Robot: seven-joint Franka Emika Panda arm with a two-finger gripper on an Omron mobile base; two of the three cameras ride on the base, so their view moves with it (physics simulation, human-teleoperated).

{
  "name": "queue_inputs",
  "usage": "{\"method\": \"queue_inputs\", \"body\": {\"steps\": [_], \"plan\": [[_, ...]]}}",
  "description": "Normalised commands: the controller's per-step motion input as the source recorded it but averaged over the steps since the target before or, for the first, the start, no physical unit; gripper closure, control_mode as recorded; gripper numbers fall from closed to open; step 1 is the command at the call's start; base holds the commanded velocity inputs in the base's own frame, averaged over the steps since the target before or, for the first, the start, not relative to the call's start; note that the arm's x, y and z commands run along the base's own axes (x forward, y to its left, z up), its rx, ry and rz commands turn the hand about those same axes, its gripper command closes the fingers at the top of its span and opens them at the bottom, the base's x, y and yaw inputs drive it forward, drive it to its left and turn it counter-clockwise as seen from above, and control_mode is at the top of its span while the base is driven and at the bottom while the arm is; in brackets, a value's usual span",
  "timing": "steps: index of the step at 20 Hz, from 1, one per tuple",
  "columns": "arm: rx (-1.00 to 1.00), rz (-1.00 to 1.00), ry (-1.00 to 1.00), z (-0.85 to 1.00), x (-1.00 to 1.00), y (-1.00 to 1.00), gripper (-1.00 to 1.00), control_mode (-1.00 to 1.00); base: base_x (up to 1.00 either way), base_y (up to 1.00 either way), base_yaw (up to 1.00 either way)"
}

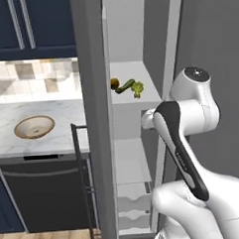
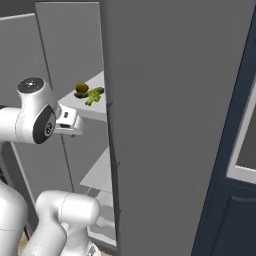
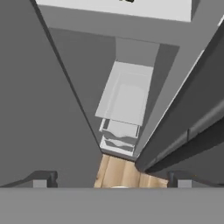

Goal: Take the squash, broccoli, and lemon from the freezer and place them in the bowl on the counter.

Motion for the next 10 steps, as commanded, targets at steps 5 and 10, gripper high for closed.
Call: {"method": "queue_inputs", "body": {"steps": [5,10], "plan": [[0.0,0.0,0.0,0.0,0.0,0.0,-1.0,1.0,0.65,-0.07,0.25],[0.0,0.0,0.0,0.0,0.0,0.0,-1.0,1.0,0.71,-0.01,0.07]]}}
